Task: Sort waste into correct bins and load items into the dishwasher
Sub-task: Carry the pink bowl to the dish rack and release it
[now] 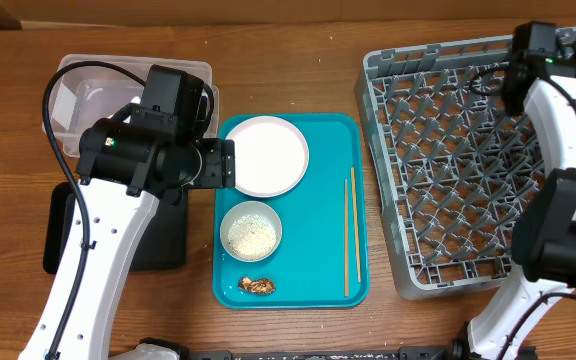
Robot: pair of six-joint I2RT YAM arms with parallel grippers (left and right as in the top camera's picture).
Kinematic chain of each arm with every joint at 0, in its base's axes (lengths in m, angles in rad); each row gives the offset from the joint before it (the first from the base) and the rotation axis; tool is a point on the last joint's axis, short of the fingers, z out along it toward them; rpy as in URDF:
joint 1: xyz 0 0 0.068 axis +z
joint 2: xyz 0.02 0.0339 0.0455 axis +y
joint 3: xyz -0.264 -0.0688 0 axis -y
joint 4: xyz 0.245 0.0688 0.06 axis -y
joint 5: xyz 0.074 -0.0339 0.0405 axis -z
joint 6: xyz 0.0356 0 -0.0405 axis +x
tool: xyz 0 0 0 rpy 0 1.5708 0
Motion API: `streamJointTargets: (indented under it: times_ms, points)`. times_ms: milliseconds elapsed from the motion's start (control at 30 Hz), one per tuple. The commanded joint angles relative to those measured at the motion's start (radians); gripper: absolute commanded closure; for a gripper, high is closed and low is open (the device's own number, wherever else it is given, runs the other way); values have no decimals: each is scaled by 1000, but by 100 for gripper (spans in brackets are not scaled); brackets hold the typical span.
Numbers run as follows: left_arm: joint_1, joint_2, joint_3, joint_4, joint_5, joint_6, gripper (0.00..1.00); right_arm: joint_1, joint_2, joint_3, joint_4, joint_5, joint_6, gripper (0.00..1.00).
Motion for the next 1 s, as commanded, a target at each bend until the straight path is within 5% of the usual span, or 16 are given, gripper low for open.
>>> streamJointTargets:
  times_ms: [0,967]
  points:
    - [-2,-1,5,1,1,-6,20,32,35,-1,-35,-74,84,96]
    - [-2,-1,5,2,1,-6,20,105,5,1,-293,-355,223,96]
